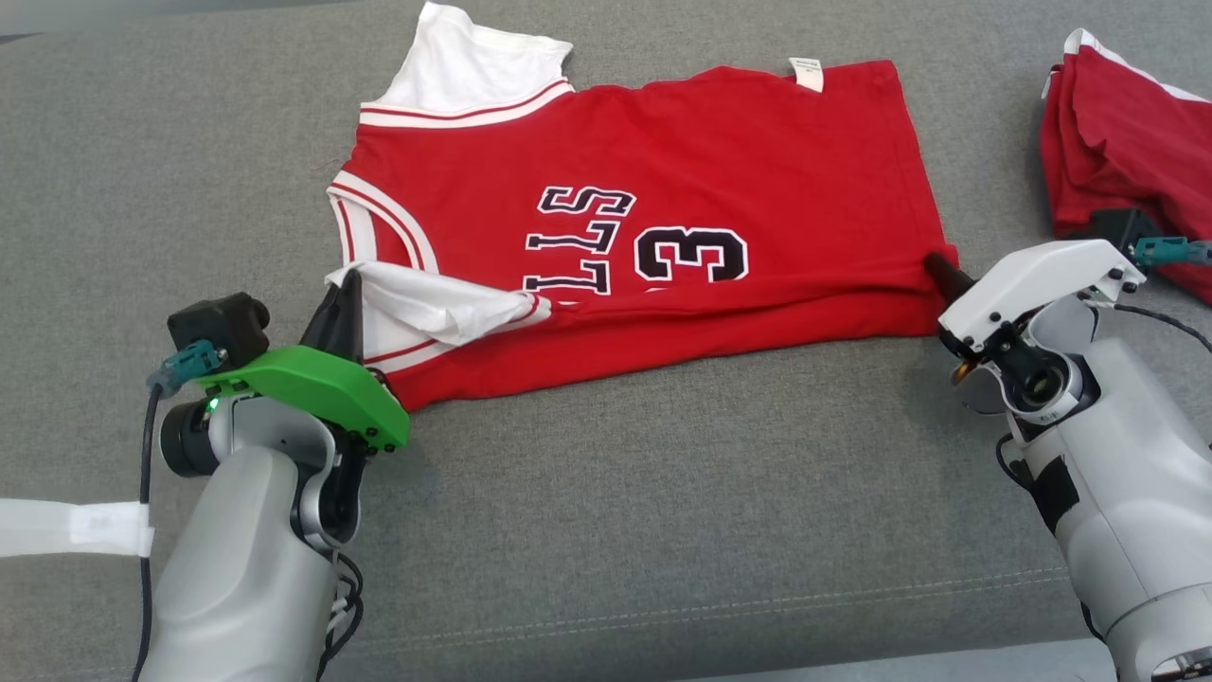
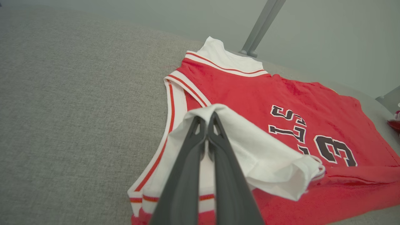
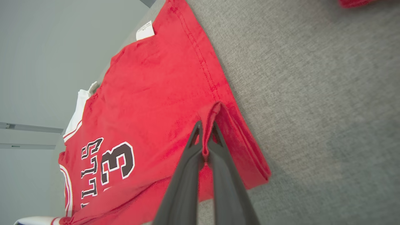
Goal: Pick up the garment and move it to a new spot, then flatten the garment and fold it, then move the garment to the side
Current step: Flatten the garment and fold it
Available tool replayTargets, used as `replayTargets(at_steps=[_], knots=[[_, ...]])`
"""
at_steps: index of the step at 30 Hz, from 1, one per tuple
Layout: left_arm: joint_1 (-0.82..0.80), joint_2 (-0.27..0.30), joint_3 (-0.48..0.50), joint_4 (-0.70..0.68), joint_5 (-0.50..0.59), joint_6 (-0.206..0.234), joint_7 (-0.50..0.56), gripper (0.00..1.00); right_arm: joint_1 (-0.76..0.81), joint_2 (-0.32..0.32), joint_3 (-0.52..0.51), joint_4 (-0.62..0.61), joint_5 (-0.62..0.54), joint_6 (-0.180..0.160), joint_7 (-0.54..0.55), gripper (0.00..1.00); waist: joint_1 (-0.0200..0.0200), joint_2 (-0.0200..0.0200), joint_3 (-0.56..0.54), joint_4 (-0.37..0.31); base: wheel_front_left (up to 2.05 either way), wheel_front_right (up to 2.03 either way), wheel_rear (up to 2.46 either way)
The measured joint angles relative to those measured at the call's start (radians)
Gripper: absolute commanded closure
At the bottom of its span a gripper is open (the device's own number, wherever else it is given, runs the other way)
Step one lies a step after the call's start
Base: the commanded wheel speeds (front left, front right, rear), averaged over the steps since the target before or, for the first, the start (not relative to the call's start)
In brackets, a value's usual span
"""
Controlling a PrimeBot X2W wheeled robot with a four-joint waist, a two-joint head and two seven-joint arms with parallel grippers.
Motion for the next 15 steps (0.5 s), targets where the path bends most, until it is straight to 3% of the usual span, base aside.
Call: replayTargets(at_steps=[1, 2, 10, 15], knots=[[-0.01, -0.001, 0.007, 0.009, -0.004, 0.001, 0.0, 0.53, -0.009, 0.0, 0.0, 0.004, -0.002, 0.0, 0.0, 0.0, 0.0, 0.0, 0.001, 0.0, 0.0, 0.0, 0.0], [-0.022, -0.002, 0.013, 0.019, -0.006, 0.001, 0.0, 0.0, -0.019, 0.0, 0.001, 0.008, -0.005, 0.0, -0.001, 0.0, 0.0, 0.0, 0.002, 0.0, 0.0, 0.0, 0.0], [-0.086, -0.005, 0.043, 0.075, -0.03, 0.012, -0.034, 0.0, -0.082, 0.001, -0.01, 0.025, -0.007, 0.003, -0.048, 0.0, 0.0, 0.0, -0.001, -0.003, 0.0, 0.0, 0.0], [-0.088, -0.007, 0.048, 0.081, -0.037, -0.009, -0.082, 0.0, -0.098, -0.009, -0.009, 0.01, -0.023, 0.048, -0.111, 0.0, 0.0, 0.0, -0.006, -0.008, 0.0, 0.0, 0.0]])
